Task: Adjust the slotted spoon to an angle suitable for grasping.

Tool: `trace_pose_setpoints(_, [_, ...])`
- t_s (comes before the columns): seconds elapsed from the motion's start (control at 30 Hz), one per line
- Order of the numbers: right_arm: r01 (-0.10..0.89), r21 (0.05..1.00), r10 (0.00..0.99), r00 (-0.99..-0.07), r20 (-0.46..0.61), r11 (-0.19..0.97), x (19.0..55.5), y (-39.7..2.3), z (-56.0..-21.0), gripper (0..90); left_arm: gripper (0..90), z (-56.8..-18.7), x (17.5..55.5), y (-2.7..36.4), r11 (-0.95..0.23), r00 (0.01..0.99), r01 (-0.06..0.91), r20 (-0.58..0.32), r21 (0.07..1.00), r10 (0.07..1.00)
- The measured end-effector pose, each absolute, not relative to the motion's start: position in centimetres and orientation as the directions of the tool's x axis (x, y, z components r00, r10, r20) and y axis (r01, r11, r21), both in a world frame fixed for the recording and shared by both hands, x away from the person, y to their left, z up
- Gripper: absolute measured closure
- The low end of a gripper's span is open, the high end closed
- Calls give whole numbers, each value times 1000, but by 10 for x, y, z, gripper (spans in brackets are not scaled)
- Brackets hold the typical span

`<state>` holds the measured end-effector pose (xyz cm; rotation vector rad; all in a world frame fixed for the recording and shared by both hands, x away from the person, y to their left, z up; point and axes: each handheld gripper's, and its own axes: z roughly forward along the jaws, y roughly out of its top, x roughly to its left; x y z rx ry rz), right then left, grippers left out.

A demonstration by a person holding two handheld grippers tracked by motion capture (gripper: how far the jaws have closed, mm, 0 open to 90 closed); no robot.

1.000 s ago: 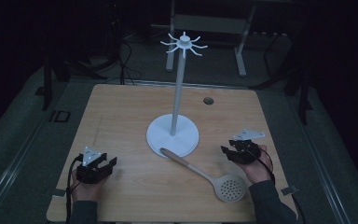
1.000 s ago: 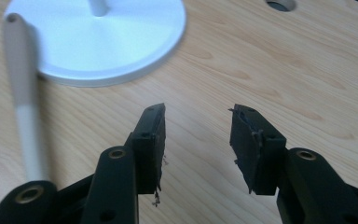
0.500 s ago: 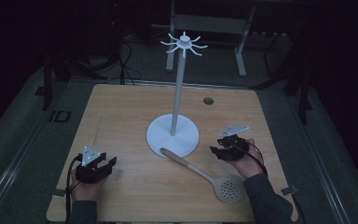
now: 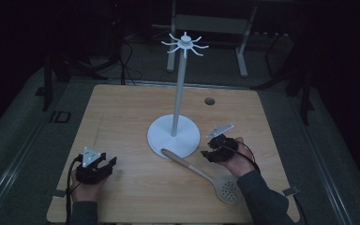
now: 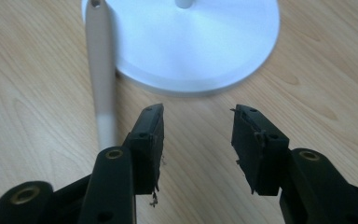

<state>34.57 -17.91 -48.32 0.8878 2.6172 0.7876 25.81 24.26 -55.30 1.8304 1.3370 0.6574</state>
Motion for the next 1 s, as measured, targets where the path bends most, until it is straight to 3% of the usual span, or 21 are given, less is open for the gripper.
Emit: trace_pose_setpoints(1.0, [440, 480, 524, -851, -48, 759, 342, -142, -501, 469, 514, -553, 258, 242, -150, 308, 548, -32, 823, 951])
